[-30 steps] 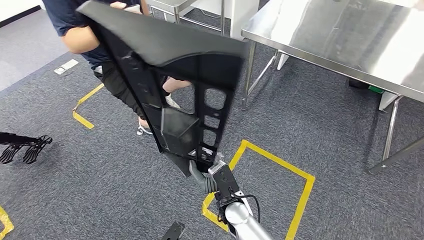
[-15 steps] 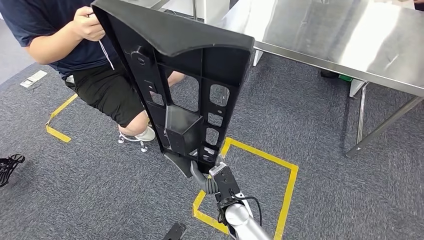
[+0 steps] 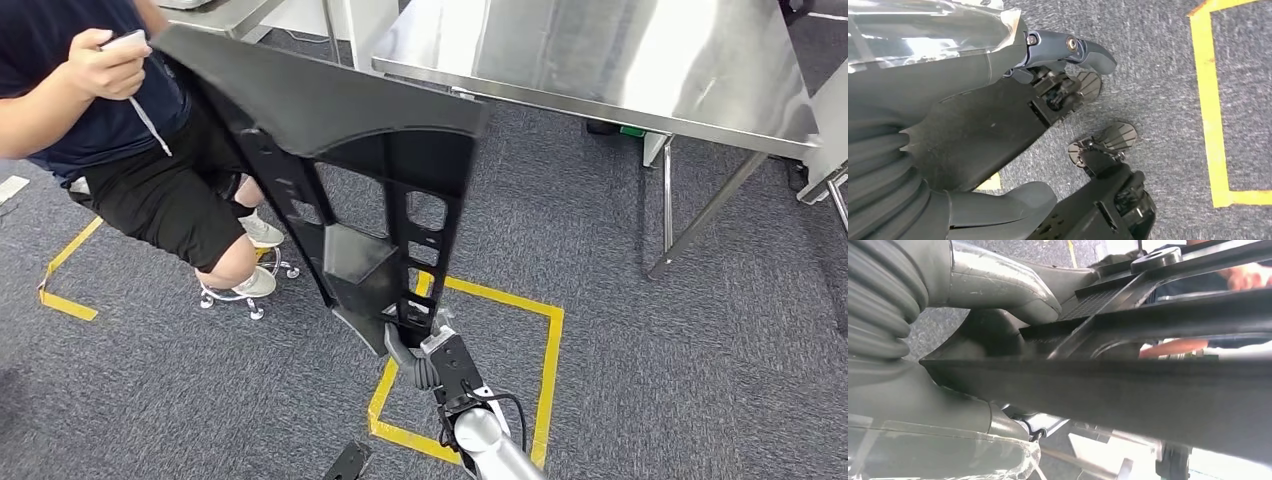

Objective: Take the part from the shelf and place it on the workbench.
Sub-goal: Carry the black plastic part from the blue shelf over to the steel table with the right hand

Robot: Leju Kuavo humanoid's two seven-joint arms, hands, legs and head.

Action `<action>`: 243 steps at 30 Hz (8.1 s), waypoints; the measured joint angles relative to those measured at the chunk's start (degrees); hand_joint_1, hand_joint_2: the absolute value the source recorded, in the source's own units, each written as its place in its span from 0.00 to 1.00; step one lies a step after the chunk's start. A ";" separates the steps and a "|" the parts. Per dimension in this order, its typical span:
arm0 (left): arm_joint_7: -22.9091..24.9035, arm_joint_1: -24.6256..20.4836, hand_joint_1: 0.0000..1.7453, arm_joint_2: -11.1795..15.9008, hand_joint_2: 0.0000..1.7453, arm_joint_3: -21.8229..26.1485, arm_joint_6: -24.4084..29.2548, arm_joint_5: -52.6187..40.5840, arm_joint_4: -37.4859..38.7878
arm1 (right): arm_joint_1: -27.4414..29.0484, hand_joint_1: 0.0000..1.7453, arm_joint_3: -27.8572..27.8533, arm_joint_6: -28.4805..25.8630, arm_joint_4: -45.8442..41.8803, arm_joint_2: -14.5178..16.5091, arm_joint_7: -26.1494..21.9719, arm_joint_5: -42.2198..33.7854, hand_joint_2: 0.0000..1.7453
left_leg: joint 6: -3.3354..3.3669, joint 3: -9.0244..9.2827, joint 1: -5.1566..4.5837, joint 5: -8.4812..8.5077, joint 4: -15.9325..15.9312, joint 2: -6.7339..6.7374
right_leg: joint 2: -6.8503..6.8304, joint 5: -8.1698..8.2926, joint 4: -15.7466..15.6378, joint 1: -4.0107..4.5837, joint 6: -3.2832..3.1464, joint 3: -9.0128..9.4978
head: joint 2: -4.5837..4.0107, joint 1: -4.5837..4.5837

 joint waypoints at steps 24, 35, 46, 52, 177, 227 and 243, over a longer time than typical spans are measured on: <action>-0.72 -0.14 0.00 -0.19 1.00 -0.26 2.39 0.55 0.04 | 0.25 1.00 -0.53 0.18 -0.09 -0.25 0.12 0.25 1.00 | 1.41 0.25 0.57 -0.28 -0.11 -3.03 | 2.39 -4.67 15.47 -0.50 0.96 -9.01 | 0.00 0.71; -0.01 -0.41 0.00 -0.18 1.00 -0.25 3.33 1.31 0.04 | -0.78 1.00 -0.55 0.91 0.10 0.45 -0.31 0.23 1.00 | -1.19 -2.50 0.58 -5.39 7.10 -3.94 | 1.73 0.71 -0.03 -0.75 -1.30 -0.54 | 0.00 0.51; 0.04 -0.47 0.00 -0.19 1.00 -0.24 3.64 1.73 0.16 | -1.66 1.00 -0.52 1.40 1.25 0.88 -1.32 0.41 1.00 | -0.46 -0.02 0.41 -0.66 0.45 -5.84 | 3.88 0.63 0.27 0.30 -1.12 -0.77 | 0.00 0.65; -0.02 -0.47 0.00 -0.19 1.00 -0.25 4.18 1.81 0.21 | -1.62 1.00 -0.29 1.75 1.42 0.72 -1.72 0.42 1.00 | 0.21 -0.20 -0.28 -0.44 0.45 -5.86 | 3.85 1.03 -0.26 -0.06 -0.56 -0.69 | 0.00 0.63; 1.23 -0.71 0.00 -0.04 1.00 -2.80 9.34 2.40 0.37 | -1.29 1.00 1.97 3.35 1.38 0.17 -1.26 -0.02 1.00 | -1.57 -8.56 0.91 -7.62 16.48 -5.44 | 2.46 -1.22 0.21 -0.22 -2.68 0.84 | 0.00 0.79; -0.03 -0.87 0.00 0.02 1.00 -4.36 9.43 1.79 0.37 | -0.18 1.00 3.40 2.19 0.19 -1.61 -2.88 0.99 1.00 | 1.18 -2.16 -0.64 0.19 1.10 -4.75 | -0.14 -1.34 -0.91 -0.53 0.90 2.02 | 0.00 0.38; -0.20 -0.77 0.00 0.05 1.00 -4.70 9.60 2.03 0.37 | 0.93 1.00 3.40 2.37 -0.81 -2.07 -2.84 1.45 1.00 | 1.33 -0.86 -0.19 0.07 0.31 -6.92 | 1.85 -0.76 0.02 -0.67 1.46 0.55 | 0.00 0.44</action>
